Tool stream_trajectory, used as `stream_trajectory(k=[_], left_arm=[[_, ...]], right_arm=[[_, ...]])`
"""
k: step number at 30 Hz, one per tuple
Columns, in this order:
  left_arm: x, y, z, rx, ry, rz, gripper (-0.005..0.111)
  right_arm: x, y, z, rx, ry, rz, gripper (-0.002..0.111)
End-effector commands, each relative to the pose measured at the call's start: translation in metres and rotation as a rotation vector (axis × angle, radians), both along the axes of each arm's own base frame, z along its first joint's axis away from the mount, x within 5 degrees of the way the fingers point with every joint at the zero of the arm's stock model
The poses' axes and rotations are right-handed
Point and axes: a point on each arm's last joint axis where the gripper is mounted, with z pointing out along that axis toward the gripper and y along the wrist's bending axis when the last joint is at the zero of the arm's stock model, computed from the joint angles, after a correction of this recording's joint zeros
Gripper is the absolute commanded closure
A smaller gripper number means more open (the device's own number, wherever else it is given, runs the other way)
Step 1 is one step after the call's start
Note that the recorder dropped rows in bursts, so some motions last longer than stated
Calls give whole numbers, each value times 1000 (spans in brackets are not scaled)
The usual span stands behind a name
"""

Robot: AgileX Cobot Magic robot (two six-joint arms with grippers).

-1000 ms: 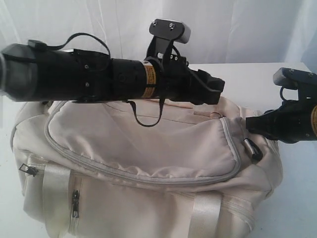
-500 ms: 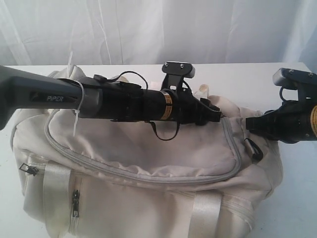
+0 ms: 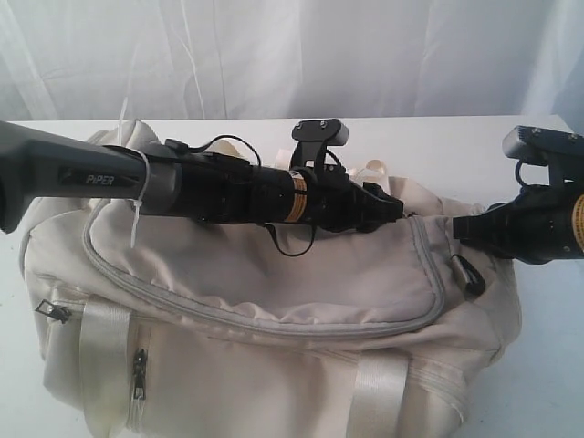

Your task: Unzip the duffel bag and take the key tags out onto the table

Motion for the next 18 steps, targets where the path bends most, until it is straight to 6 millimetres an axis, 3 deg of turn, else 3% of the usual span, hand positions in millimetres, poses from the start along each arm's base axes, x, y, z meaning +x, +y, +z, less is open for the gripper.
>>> stream_trajectory(k=[1, 10, 16, 18], left_arm=[[-3, -2, -11, 20, 31, -36, 50], [-6, -5, -42, 60, 92, -73, 55], [-6, -3, -43, 68, 61, -107, 96], [-5, -2, -41, 53, 41, -130, 105]], right_arm=[[-2, -5, -4, -47, -2, 6, 108], [-2, -5, -4, -47, -2, 6, 108], [-2, -5, -4, -47, -2, 6, 108], [-2, -5, -4, -47, -2, 6, 108]])
